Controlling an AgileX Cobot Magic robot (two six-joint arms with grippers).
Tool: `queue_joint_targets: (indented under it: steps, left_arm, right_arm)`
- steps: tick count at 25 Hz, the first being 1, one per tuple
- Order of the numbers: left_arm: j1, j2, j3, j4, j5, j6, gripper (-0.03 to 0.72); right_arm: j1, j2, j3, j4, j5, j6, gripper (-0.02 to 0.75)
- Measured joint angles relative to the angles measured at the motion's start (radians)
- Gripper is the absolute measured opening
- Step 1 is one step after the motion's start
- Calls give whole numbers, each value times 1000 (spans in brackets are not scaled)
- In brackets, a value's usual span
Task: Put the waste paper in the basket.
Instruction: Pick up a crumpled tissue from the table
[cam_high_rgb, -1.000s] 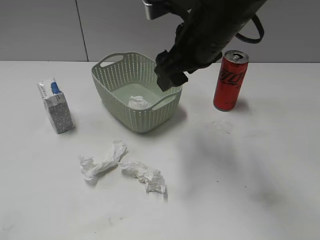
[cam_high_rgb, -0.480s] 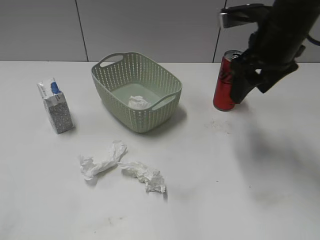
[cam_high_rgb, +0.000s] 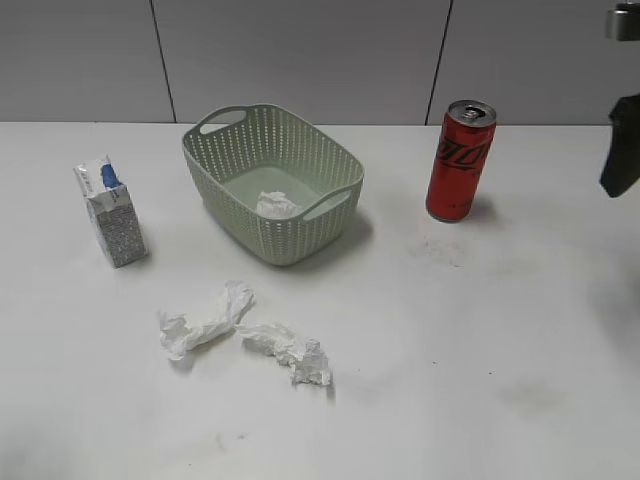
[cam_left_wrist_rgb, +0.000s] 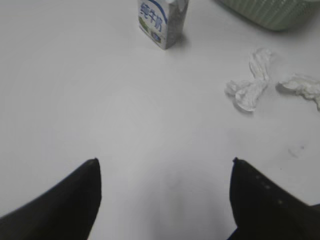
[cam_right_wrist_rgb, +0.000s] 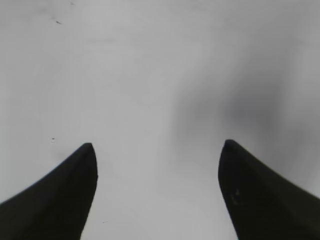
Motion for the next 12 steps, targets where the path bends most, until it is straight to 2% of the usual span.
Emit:
queue_joint_targets:
  steps: [4, 8, 12]
  left_arm:
    - [-67, 196, -72, -18, -6, 41, 592]
    - [-106, 405, -140, -91, -11, 144, 592]
    - [-173, 582, -190, -113, -22, 214, 592]
  right_arm:
    - [-53, -72, 95, -17, -18, -1, 566]
    - [-54, -180, 214, -20, -60, -1, 564]
    - [-56, -309, 332, -20, -107, -1, 565]
